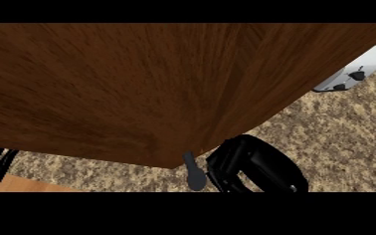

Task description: Pick up the bottled water, place it into the cabinet and close the cabinet

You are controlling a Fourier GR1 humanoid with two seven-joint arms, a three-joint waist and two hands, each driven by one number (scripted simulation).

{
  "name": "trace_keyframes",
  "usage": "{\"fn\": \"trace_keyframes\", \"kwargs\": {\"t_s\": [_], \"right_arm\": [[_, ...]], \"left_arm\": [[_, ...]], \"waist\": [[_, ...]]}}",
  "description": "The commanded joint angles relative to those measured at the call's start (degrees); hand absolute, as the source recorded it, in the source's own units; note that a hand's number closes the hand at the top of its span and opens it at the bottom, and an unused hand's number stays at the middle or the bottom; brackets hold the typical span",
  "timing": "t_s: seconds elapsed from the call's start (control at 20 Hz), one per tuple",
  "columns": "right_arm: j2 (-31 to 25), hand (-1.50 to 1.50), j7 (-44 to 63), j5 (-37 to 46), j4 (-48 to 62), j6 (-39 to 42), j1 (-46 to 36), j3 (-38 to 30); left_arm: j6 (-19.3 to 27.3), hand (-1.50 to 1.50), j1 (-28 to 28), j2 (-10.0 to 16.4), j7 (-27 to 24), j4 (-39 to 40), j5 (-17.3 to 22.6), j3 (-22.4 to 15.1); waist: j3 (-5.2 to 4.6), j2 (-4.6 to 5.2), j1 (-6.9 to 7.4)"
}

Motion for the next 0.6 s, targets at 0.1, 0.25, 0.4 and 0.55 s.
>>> {"fn": "trace_keyframes", "kwargs": {"t_s": [0.1, 0.25, 0.4, 0.55], "right_arm": [[5.7, 1.50, 3.9, 3.9, 17.0, -11.1, -17.2, -10.2], [5.8, 1.50, 1.2, 4.2, 27.3, -12.4, -26.0, -14.2], [5.5, 1.50, 0.9, 5.1, 37.8, -11.7, -34.7, -17.8], [5.9, 1.50, -1.7, 5.9, 43.2, -12.6, -38.9, -18.8]], "left_arm": [[-3.0, -1.50, 1.5, -0.4, -1.2, 0.6, 0.9, 0.6], [-4.7, -1.50, 1.6, 0.1, -1.4, 1.5, 1.2, 1.8], [-5.7, -1.50, 3.0, -0.3, -1.4, 1.3, 1.3, 2.1], [-5.4, -1.50, 2.5, -0.4, -0.4, 1.0, 1.1, 2.5]], "waist": [[0.32, -0.40, -2.05], [0.41, -0.20, -2.49], [0.48, -0.38, -2.69], [0.54, -0.63, -4.30]]}}
